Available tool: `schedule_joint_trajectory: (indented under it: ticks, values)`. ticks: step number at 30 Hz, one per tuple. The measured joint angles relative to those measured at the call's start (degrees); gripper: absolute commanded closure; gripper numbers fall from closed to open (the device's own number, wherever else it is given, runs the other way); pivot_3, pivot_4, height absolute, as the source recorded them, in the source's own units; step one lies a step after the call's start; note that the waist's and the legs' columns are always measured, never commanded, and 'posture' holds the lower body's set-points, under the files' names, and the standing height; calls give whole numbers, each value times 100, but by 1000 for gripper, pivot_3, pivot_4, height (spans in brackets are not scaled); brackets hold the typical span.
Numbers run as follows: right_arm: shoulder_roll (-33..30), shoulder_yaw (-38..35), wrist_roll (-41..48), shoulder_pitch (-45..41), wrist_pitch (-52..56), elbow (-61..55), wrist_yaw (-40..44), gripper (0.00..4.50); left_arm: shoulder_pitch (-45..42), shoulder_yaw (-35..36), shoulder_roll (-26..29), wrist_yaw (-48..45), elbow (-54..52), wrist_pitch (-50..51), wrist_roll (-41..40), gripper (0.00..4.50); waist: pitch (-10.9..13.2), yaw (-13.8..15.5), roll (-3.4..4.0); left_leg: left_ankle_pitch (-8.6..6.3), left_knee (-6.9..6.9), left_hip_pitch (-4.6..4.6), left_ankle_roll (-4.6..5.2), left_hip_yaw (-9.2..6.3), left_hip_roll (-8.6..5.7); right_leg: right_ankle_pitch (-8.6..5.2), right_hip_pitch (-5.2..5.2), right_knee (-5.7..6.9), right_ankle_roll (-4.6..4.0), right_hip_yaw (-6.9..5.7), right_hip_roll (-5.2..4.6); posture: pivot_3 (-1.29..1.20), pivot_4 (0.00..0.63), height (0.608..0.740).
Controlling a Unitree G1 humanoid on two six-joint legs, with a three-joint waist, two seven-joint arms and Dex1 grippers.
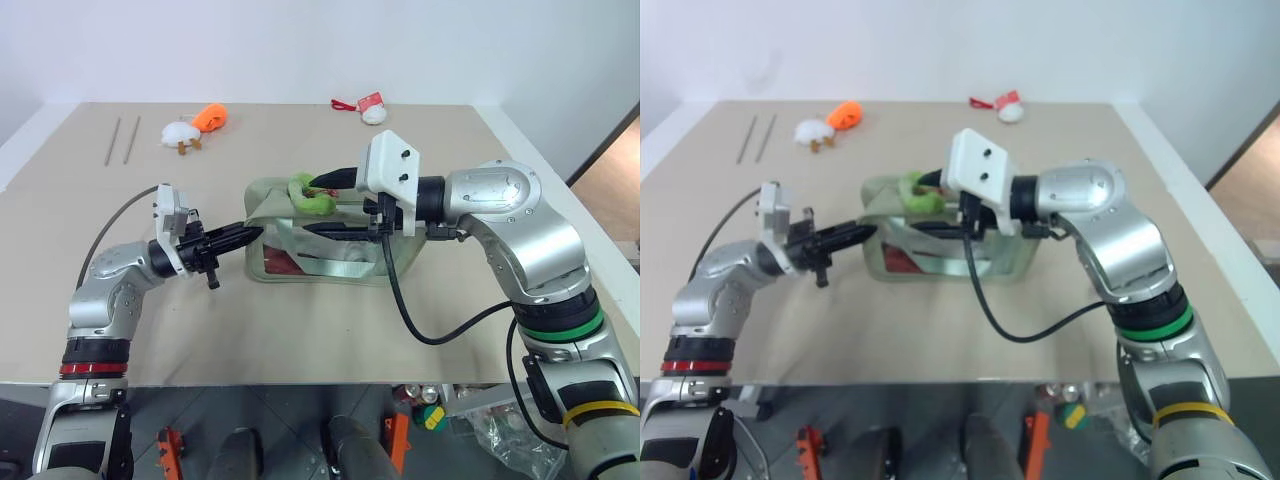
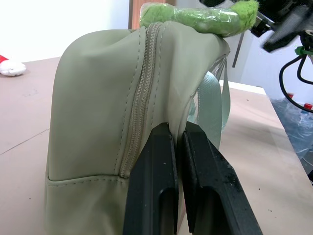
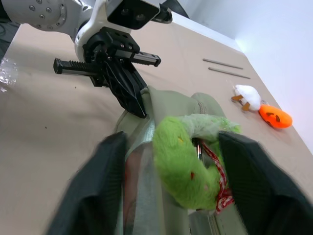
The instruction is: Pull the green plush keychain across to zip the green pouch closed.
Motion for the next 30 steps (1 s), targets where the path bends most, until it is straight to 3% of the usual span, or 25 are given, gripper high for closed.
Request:
schedule_joint_trajectory:
  ticks: [5, 30]
  values:
    - [-4, 61, -119, 121, -171, 143, 88, 4474, 0, 0, 0, -13, 11, -5, 3, 4500, 0, 0, 0, 0, 0, 0, 0, 0, 0, 0, 0, 0, 0, 0, 0, 0, 150, 740]
    - [-230, -225, 169, 298, -144, 243, 10, 4474, -176, -180, -111, -133, 180, -275, 4, 4500, 0, 24, -1, 0, 4, 0, 0, -6, -5, 0, 6, 0, 1, -5, -4, 0, 150, 740]
